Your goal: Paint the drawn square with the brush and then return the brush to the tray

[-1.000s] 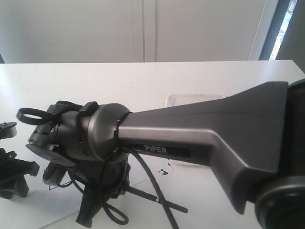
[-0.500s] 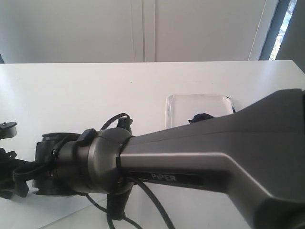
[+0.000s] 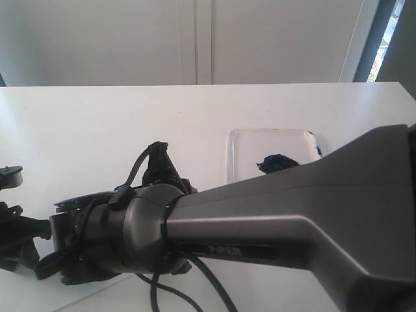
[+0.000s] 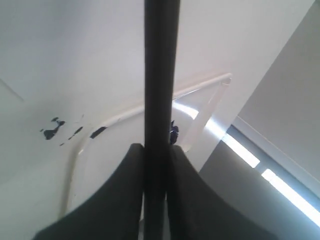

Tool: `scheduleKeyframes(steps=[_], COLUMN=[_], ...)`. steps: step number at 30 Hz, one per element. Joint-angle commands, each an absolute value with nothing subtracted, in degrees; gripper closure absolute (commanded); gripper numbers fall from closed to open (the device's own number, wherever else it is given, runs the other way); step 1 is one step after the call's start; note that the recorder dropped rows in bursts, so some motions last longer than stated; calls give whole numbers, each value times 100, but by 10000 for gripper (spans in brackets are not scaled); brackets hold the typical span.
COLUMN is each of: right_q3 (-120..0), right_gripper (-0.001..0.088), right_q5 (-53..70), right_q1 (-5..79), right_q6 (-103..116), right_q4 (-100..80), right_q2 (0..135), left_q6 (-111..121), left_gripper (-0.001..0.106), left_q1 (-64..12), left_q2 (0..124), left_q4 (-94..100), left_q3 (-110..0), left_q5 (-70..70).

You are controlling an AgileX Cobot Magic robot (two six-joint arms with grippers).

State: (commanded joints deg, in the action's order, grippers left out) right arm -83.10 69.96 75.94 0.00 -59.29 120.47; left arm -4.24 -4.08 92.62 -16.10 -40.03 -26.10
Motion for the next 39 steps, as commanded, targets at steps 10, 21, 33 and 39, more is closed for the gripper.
scheduleKeyframes(steps=[10, 21, 33, 39], right_q3=[-8310, -8310, -8331, -8331], right_gripper=[868, 868, 868, 868], right_q5=[6996, 6996, 6996, 6996], right_q1=[7594, 7594, 7825, 7861], right_q6=[-352, -449, -471, -457], right_q4=[-6075, -6273, -6508, -6579], right_q2=[12220, 12292, 12520, 12534], left_q6=[-424, -455, -474, -474], left_gripper=[624, 624, 624, 624], left_q1=[-408, -408, -408, -408], left_q2=[9262, 9262, 9262, 9262], left_q4=[-1610, -1610, -1621, -1634], left_q3=[-4003, -4003, -4003, -4003], left_q5=[-2610, -2622, -2631, -2631])
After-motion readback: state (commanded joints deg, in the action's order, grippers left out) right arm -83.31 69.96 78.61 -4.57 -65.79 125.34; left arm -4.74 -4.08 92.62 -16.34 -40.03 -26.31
